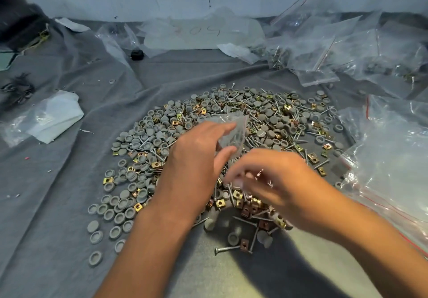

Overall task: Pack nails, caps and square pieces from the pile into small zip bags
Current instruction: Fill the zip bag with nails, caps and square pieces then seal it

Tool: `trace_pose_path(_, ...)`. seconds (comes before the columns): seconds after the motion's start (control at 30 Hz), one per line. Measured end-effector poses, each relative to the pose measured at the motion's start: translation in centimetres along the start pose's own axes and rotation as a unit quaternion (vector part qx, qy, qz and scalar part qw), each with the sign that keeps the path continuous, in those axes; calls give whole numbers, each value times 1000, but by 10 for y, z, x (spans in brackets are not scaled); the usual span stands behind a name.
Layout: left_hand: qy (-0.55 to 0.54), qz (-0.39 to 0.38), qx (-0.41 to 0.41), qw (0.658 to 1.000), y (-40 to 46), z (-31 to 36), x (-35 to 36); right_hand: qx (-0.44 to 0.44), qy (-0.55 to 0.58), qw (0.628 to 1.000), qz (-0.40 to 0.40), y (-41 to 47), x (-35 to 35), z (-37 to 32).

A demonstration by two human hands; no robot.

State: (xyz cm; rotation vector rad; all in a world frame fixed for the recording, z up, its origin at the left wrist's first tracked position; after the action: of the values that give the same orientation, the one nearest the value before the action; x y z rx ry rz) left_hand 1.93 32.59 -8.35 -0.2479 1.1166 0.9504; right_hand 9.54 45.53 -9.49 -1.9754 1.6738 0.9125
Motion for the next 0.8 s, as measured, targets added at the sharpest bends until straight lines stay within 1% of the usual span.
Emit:
trace_pose_path(0.07,-7,-13,-4,1000,0,-2,3,-11,122,989,80,0,-20,0)
trace_pose_path(0.1,-10,-14,-6,1000,0,-3,4,-19,154,980,122,0,-27,1)
trace_pose_path(0.13,-12,-14,-6,1000,0,-3,5,-28,159,974,161,0,-32,2)
trace_pose_path(0.2,-17,-11,-3,1000,-1,-3,6,-41,118,969,214,1,-34,0)
trace_pose_path(0.27,-22,-5,2,1000,-1,-1,7,-55,28,968,244,3,-32,-5)
trace_pose_path(0.33,-22,-1,8,1000,-1,2,8,-66,-50,963,255,4,-29,-8)
trace_pose_path(0.43,-21,3,16,1000,-2,7,8,-77,-126,956,253,4,-25,-9)
trace_pose_path(0.5,-19,4,19,1000,-1,8,8,-74,-138,953,260,3,-23,-8)
trace_pose_path(0.6,-19,11,7,1000,-2,7,5,-74,-111,953,271,1,-26,-9)
trace_pose_path(0.63,-17,17,0,1000,-2,5,4,-77,-104,956,263,0,-28,-10)
trace_pose_path(0.67,-14,24,-8,1000,-2,3,3,-74,-97,964,236,0,-29,-9)
trace_pose_path(0.7,-12,33,-15,999,-2,2,1,-58,-92,978,181,-1,-28,-7)
trace_pose_path(0.73,-10,42,-22,999,-1,0,-1,-31,-94,991,92,-1,-24,-4)
trace_pose_path(0.77,-8,50,-29,998,-1,-1,-2,-6,-111,994,-13,-3,-16,-1)
trace_pose_path(0.8,-7,54,-33,998,-1,-1,-4,3,-135,985,-105,-7,-6,2)
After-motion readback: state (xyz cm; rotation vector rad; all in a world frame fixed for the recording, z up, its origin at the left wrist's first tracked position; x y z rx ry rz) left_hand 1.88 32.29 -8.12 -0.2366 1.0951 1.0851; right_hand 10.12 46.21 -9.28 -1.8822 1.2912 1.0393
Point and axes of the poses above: each hand's wrist, its own y-axis towards the middle knuckle, its own x-axis out of the palm, z = x × y, the point moved 4 cm from there along y, towards the middle knuckle, and after that the axes turned 3 degrees about -z, right-handed, at the moved point
